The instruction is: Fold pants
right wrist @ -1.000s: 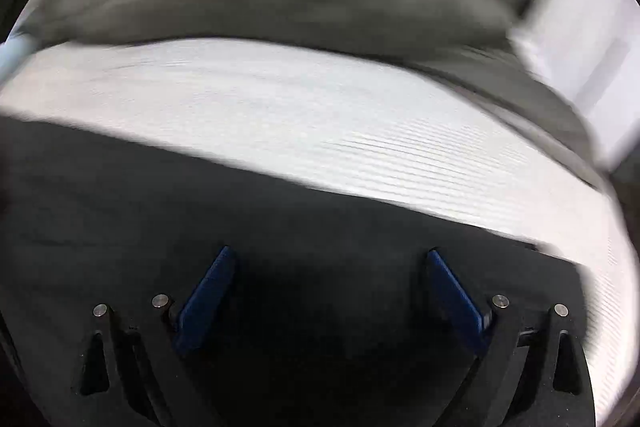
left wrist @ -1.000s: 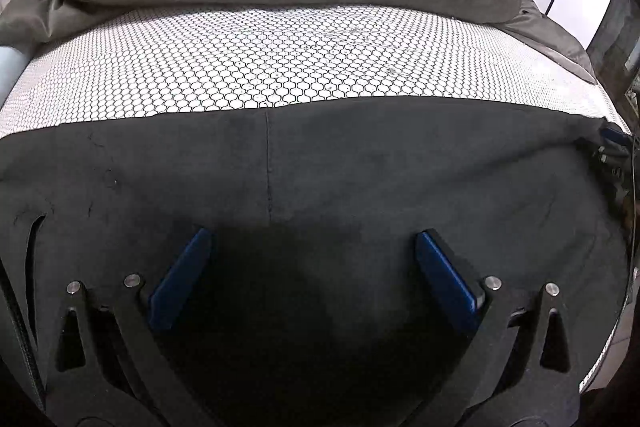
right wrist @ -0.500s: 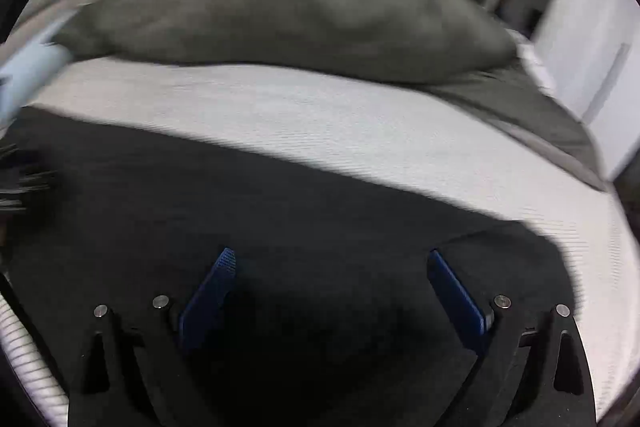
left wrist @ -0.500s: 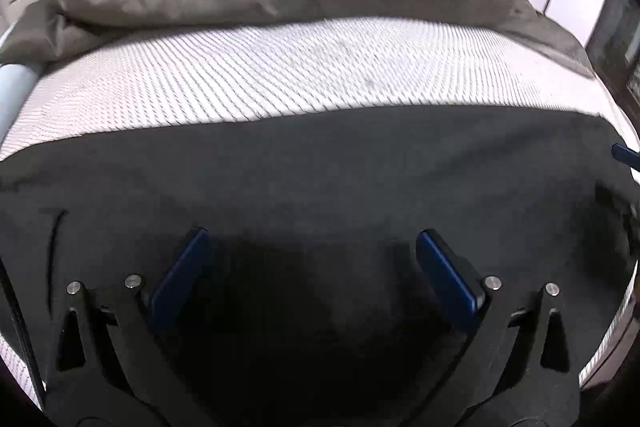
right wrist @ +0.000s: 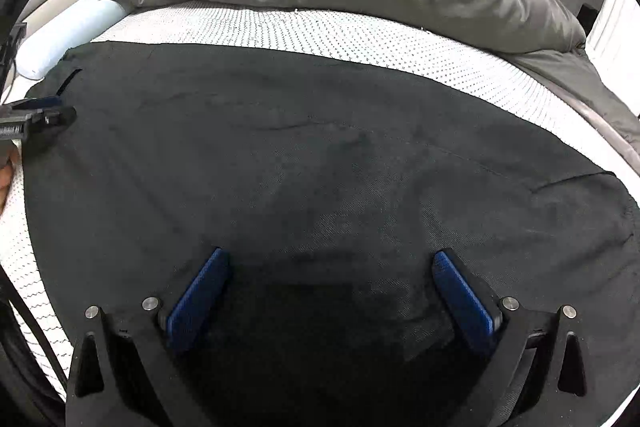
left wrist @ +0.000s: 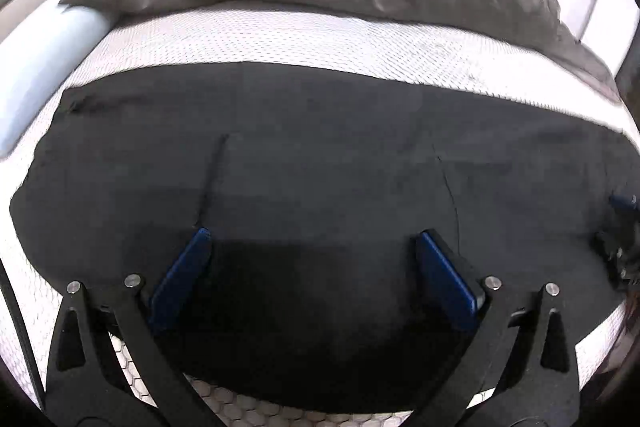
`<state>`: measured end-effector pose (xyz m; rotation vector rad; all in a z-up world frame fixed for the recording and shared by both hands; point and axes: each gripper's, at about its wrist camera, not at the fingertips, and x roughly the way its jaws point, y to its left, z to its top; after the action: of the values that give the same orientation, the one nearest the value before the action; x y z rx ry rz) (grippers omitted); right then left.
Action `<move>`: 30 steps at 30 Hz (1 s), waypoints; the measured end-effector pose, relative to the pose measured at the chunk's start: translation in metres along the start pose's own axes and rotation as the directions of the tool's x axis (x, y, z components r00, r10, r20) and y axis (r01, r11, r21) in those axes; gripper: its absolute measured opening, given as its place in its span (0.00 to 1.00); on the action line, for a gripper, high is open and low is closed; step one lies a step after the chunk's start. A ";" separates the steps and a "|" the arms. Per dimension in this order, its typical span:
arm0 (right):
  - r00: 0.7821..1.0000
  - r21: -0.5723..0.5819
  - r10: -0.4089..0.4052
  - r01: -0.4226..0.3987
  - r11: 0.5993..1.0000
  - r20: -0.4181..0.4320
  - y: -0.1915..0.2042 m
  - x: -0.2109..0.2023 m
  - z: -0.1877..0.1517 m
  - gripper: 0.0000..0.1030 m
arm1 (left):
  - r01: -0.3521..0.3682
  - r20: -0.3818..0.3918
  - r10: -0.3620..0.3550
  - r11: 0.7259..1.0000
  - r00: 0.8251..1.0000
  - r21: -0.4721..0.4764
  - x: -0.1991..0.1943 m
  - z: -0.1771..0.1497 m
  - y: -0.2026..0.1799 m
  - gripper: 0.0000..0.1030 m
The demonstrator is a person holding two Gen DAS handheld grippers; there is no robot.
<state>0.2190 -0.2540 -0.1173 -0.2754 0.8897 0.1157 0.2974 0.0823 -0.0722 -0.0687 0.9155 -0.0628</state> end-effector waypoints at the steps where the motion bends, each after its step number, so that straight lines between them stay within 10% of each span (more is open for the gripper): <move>1: 1.000 -0.002 0.001 -0.001 1.000 0.000 -0.003 0.001 0.001 0.99 | 0.026 0.010 -0.026 1.000 1.000 -0.001 -0.006 0.000 0.002 0.99; 5: 1.000 0.000 0.010 -0.010 1.000 0.016 -0.014 0.007 0.005 1.00 | 0.024 0.112 -0.029 0.999 0.993 0.043 -0.053 -0.002 0.024 0.99; 9: 0.999 0.006 0.026 -0.026 1.000 0.022 -0.018 0.014 0.007 1.00 | 0.029 0.133 -0.014 0.993 0.991 -0.111 -0.068 -0.001 0.092 0.96; 13: 0.999 0.004 0.029 -0.029 1.000 0.028 -0.019 0.016 0.007 1.00 | 0.020 0.006 -0.019 0.989 1.000 -0.150 -0.035 0.000 0.131 0.25; 14: 0.999 0.003 0.029 -0.030 1.000 0.031 -0.020 0.016 0.007 1.00 | 0.008 -0.014 -0.011 0.989 1.000 -0.149 -0.026 0.001 0.137 0.21; 21: 0.999 0.009 0.035 -0.036 0.999 0.042 -0.019 0.019 0.010 1.00 | -0.092 -0.003 0.093 0.981 0.996 -0.173 -0.024 0.007 0.173 0.14; 25: 0.998 0.013 0.046 -0.046 0.999 0.044 -0.019 0.021 0.013 1.00 | -0.033 0.030 0.044 0.954 0.999 -0.297 -0.034 0.015 0.199 0.14; 30: 0.998 0.012 0.046 -0.047 0.999 0.042 -0.018 0.022 0.014 1.00 | 0.053 0.096 -0.039 0.987 0.995 -0.150 -0.047 0.047 0.144 0.27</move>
<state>0.2469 -0.2678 -0.1222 -0.2398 0.8550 0.1586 0.3096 0.2314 -0.0195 -0.2337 0.8251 -0.0321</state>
